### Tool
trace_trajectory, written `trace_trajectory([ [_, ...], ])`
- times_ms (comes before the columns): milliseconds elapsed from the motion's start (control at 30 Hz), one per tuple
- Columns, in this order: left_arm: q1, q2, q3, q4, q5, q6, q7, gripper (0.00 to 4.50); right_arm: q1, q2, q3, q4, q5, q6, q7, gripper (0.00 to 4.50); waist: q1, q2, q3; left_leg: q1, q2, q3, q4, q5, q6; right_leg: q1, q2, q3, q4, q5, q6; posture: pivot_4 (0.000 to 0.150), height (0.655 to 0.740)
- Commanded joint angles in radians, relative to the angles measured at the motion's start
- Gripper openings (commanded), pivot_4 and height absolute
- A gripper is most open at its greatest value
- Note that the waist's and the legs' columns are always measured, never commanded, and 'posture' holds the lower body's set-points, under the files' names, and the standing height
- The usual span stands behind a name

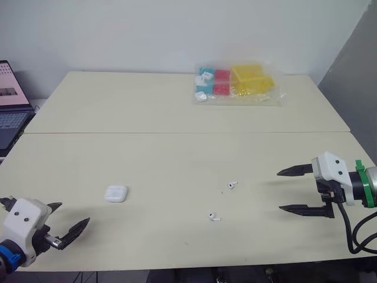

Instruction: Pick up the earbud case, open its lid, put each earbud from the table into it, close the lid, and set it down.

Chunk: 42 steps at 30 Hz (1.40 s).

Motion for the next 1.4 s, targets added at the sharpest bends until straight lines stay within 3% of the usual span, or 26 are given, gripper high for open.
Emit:
trace_trajectory([
  [33,-0.004,0.027,0.032,0.012,0.003,-0.014,-0.018,4.50,0.023,0.007,-0.032,-0.001,-0.002,-0.012,-0.005,4.46,0.000,0.000,0.000,0.000,0.000,0.000,0.000,0.000,0.000,0.000,0.000,0.000,0.000,0.000,0.000,0.150,0.7389],
  [300,-0.014,0.046,0.078,0.045,-0.008,-0.069,-0.082,4.50,0.011,0.010,-0.040,0.026,-0.006,-0.019,-0.006,4.46,0.000,-0.001,0.000,0.002,0.000,-0.001,0.000,0.000,0.000,0.000,0.000,0.000,0.004,-0.002,-0.004,0.150,0.7389],
  [467,-0.025,0.045,0.081,0.067,0.033,-0.070,-0.048,4.50,-0.022,0.022,-0.029,0.045,-0.001,-0.008,-0.019,4.46,-0.001,-0.001,0.000,0.002,0.000,0.000,0.000,0.000,0.000,0.000,0.000,0.000,0.004,-0.002,-0.004,0.150,0.7389],
  [833,-0.038,0.059,0.099,-0.041,-0.092,0.153,-0.044,4.50,-0.034,0.035,-0.023,0.043,0.007,-0.017,0.001,4.46,-0.001,-0.001,0.000,0.002,0.000,-0.001,0.000,0.000,0.000,0.000,0.000,0.000,0.004,-0.002,-0.004,0.150,0.7389],
  [1033,-0.094,-0.012,0.020,-0.168,-0.161,0.306,0.096,4.50,-0.053,0.054,-0.005,0.034,0.000,-0.038,0.002,4.46,-0.001,-0.001,0.000,0.002,0.000,-0.001,0.000,0.000,0.000,0.000,0.000,0.000,0.004,0.000,0.001,0.150,0.7389],
  [1233,-0.250,-0.127,-0.179,-0.183,-0.080,0.395,0.344,4.50,-0.121,0.071,0.030,-0.059,0.060,0.008,-0.009,4.46,0.000,0.001,-0.001,0.002,0.000,-0.001,0.001,0.000,0.000,0.001,0.001,0.000,0.004,0.002,0.003,0.150,0.7389],
  [1400,-0.280,-0.154,-0.225,-0.171,-0.089,0.445,0.388,4.50,-0.220,0.093,0.061,-0.080,0.104,0.068,-0.045,4.46,-0.005,0.000,-0.002,0.002,0.000,-0.002,0.001,0.000,0.000,0.001,0.002,0.001,0.005,0.002,0.004,0.150,0.7389],
])
